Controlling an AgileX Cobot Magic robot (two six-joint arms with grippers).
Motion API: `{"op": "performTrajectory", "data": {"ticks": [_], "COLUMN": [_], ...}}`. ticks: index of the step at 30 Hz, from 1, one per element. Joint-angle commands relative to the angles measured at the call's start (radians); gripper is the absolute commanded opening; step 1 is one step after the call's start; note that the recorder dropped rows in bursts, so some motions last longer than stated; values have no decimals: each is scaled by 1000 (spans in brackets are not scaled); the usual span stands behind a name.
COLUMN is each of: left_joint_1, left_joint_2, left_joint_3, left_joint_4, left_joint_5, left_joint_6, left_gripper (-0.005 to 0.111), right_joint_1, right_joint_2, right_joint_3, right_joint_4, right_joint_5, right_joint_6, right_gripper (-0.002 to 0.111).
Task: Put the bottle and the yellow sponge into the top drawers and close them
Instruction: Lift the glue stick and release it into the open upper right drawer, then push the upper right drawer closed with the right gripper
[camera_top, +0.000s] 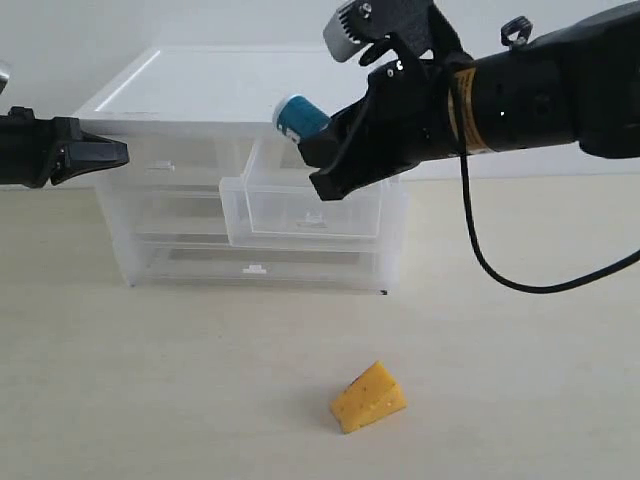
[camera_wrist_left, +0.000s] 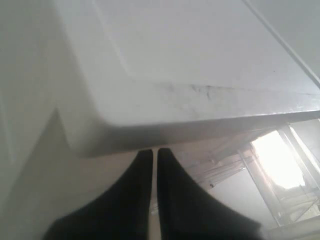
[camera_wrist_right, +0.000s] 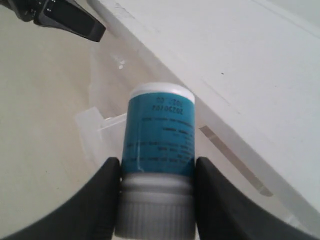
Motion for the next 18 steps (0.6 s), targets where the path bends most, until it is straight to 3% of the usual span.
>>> {"op": "performTrajectory", "data": {"ticks": [1,4,6,7,8,10,15,17,18], "left_joint_1": [2,2,2,2,2,2,2,2,2], "left_joint_2": [-9,-9,-9,-9,-9,-9,-9,-9,-9], "left_joint_3": [-11,-11,-11,-11,-11,-11,-11,-11,-11], "left_joint_4": [-47,-49,-49,-49,-51,-51,-51,-51,-51], "left_joint_5": [20,18,18,18,18,18,18,18,18], "left_joint_6": [10,10,10,10,10,10,10,12,14], "left_gripper": [4,4,4,4,4,4,4,4,4], "right_joint_1": [-7,-7,-7,-7,-7,-7,-7,-7,-7], "right_joint_2": [28,34,32,30,26,15,-47,-93,-99], "right_joint_3": [6,6,6,4,4,4,4,4,4], "right_joint_4": [2,2,2,2,2,2,2,2,2], "right_joint_5": [9,15,35,52,94,121,59,-128,-219], "right_joint_6": [-57,-59,-62,-62,-62,-47,-7,83,145], "right_gripper": [0,2,12,20,40,64,66,64,57]}}
